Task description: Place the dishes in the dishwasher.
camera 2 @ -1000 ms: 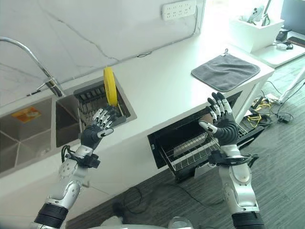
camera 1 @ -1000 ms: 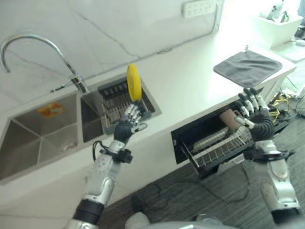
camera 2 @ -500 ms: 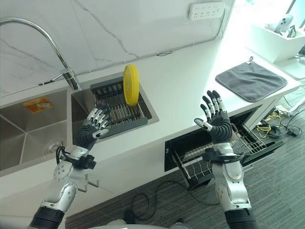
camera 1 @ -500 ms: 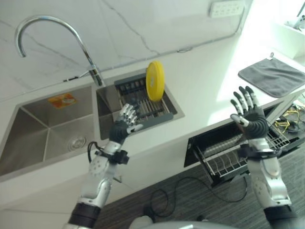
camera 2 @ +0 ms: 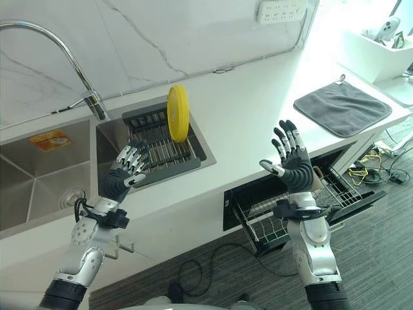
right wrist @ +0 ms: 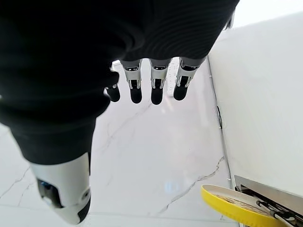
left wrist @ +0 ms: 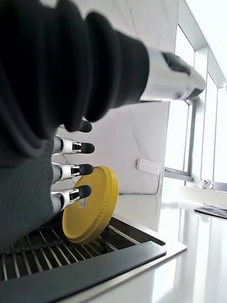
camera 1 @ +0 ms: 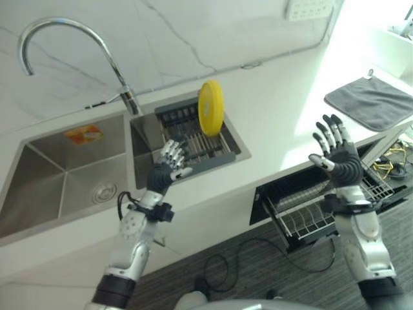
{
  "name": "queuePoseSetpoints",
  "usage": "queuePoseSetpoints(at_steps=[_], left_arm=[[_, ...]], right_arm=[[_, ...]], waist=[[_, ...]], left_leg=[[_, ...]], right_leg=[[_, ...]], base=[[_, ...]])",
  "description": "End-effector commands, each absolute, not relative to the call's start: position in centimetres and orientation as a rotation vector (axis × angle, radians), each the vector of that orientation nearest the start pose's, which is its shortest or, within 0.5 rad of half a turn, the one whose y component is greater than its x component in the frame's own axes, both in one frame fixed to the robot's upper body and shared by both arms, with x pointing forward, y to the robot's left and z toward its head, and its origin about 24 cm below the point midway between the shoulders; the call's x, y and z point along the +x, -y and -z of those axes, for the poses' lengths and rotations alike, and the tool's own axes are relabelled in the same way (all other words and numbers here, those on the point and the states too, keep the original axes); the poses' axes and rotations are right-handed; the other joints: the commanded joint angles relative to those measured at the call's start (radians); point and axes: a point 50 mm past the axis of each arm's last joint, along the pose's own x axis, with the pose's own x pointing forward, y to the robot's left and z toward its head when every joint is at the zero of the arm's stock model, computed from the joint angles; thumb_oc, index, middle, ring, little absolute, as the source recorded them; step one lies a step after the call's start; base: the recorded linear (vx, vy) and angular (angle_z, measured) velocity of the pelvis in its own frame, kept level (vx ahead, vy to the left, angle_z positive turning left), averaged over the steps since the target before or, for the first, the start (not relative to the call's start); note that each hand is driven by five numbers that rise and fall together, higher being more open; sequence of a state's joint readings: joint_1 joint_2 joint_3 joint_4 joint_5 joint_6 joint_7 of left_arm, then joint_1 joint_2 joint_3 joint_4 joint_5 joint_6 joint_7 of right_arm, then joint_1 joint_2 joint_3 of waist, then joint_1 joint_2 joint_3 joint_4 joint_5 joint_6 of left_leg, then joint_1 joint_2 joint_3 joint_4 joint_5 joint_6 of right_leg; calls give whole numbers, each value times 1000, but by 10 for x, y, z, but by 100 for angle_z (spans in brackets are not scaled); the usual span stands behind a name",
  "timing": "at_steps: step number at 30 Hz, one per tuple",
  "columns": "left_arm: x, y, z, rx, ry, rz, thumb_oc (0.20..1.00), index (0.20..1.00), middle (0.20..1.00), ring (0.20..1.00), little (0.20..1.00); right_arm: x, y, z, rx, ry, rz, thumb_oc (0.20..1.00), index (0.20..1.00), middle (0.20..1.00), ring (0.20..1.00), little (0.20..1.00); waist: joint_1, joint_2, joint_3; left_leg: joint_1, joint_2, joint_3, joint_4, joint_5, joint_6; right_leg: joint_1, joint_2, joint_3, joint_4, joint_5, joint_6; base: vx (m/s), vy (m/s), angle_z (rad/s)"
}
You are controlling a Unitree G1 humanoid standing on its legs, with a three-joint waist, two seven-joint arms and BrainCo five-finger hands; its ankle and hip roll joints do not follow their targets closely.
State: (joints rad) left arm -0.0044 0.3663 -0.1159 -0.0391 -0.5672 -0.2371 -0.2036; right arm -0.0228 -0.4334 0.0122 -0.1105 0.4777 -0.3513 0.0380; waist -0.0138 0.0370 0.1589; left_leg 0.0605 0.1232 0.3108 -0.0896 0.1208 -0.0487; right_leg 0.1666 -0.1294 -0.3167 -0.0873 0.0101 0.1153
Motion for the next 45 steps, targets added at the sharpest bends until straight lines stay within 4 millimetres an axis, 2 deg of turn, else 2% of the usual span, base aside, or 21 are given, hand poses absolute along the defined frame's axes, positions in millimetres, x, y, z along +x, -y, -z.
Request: queuePoseSetpoints(at_steps=[1,4,5,9,15,23,29,36,45], left_arm=[[254,-186,-116,-125,448,299,1000,1000,1000,1000,1000],[255,-182,-121,-96,479,305,1000,1000,1000,1000,1000],[255,-178,-128,-32,513,305,1000,1000,1000,1000,1000],[253,-181,-131,-1,515,313,1000,1000,1000,1000,1000],[256,-183,-136,26,529,310,1000,1000,1000,1000,1000],[263,-181,-140,37,541,316,1000,1000,1000,1000,1000],[258,-185,-132,31,504,311,1000,1000,1000,1000,1000],[257,-183,-127,35,474,337,1000,1000,1000,1000,1000],[258,-183,-125,38,457,366,1000,1000,1000,1000,1000]], right_arm=[[258,204,-162,23,606,-172,1000,1000,1000,1000,1000],[268,199,-161,185,551,-218,1000,1000,1000,1000,1000],[290,193,-165,203,509,-180,1000,1000,1000,1000,1000],[302,196,-168,178,466,-161,1000,1000,1000,1000,1000],[310,200,-173,156,454,-141,1000,1000,1000,1000,1000],[324,208,-200,150,523,-60,1000,1000,1000,1000,1000],[325,219,-194,136,483,-22,1000,1000,1000,1000,1000],[332,222,-187,130,417,-23,1000,1000,1000,1000,1000],[345,229,-200,95,405,-27,1000,1000,1000,1000,1000]], waist=[[23,-32,-31],[37,-37,-33],[68,-42,-34],[94,-43,-27],[111,-43,0],[133,-33,52],[139,-24,49],[147,-18,50],[166,-8,65]], left_leg=[[-13,48,-26,58,-65,-66],[-5,37,-48,62,-76,-64],[15,10,-78,66,-101,-56],[18,-4,-98,74,-118,-47],[-4,-16,-130,81,-121,-40],[-48,-27,-165,92,-114,-29],[-26,-24,-163,84,-110,-29],[-7,-21,-163,62,-100,-33],[-14,-29,-168,60,-92,-31]], right_leg=[[-7,-26,-46,98,-71,7],[-4,-24,-46,93,-67,5],[-4,-32,-56,84,-58,8],[-12,-46,-70,92,-53,12],[-43,-58,-67,107,-48,19],[-86,-66,-59,131,-41,22],[-64,-68,-65,128,-44,21],[-47,-67,-77,125,-45,22],[-51,-78,-88,133,-40,29]], base=[[112,0,0],[208,20,7],[375,75,23],[214,72,19],[77,45,12],[-8,9,7],[55,18,3],[48,0,4],[15,0,1]])
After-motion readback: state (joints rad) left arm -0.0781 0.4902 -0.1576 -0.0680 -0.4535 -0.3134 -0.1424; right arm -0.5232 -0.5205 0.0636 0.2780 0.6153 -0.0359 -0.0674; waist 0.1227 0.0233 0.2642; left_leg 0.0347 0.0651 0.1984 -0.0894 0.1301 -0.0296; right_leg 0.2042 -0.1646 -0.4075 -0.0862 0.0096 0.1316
